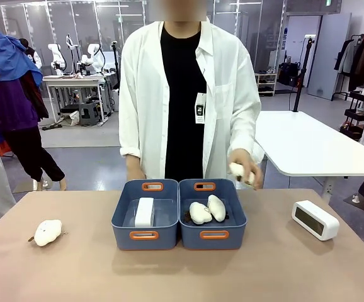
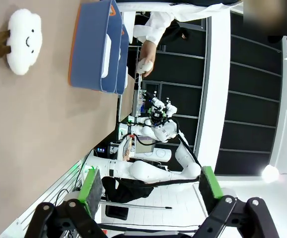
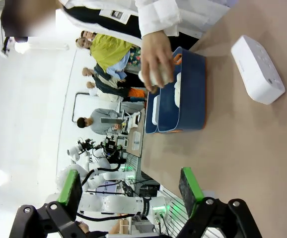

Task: Sort the digital clocks into the basket.
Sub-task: Pick up the Digital clock from the table and place it into the empty Plastic storage basket.

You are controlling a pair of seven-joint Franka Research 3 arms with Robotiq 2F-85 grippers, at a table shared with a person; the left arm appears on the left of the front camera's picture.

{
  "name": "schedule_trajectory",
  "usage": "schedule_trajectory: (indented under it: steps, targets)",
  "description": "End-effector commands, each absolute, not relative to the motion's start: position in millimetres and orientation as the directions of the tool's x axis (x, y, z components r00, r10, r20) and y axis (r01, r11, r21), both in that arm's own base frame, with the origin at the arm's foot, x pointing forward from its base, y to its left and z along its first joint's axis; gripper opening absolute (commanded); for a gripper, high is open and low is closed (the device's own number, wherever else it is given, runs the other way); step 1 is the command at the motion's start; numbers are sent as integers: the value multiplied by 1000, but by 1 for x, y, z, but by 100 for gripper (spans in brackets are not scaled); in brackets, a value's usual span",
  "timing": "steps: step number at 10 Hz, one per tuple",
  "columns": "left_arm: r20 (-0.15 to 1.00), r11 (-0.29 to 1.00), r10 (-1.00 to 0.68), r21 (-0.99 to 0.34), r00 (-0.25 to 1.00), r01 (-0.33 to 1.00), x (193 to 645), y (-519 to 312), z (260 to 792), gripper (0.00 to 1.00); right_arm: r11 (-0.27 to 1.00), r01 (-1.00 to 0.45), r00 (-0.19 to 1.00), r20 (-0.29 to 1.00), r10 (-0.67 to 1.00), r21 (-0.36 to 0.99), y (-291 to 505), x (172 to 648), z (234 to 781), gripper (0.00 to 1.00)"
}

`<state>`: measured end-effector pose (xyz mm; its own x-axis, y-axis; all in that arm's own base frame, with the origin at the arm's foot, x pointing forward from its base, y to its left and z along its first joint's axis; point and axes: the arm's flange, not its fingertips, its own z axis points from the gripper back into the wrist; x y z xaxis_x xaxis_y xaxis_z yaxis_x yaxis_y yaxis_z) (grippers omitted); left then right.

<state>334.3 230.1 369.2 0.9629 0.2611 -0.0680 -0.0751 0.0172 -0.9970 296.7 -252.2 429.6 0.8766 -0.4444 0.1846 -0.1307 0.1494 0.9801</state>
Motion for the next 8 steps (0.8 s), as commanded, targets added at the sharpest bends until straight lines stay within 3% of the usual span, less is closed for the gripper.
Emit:
schedule_trajectory:
  steps: [1, 3, 8]
  targets:
    - [-62, 17, 249, -998, 966, -68, 328, 231, 374, 100, 397, -229, 891, 355, -281, 889, -238, 293, 502, 100]
    - [-62, 17, 249, -998, 966, -68, 328, 231, 374, 100, 700, -183, 905, 397, -155, 691, -216, 318, 509, 100]
    - [-62, 17, 249, -998, 966, -68, 328, 231, 374, 100, 682, -229, 920, 383, -81, 695, -197, 332, 499, 100]
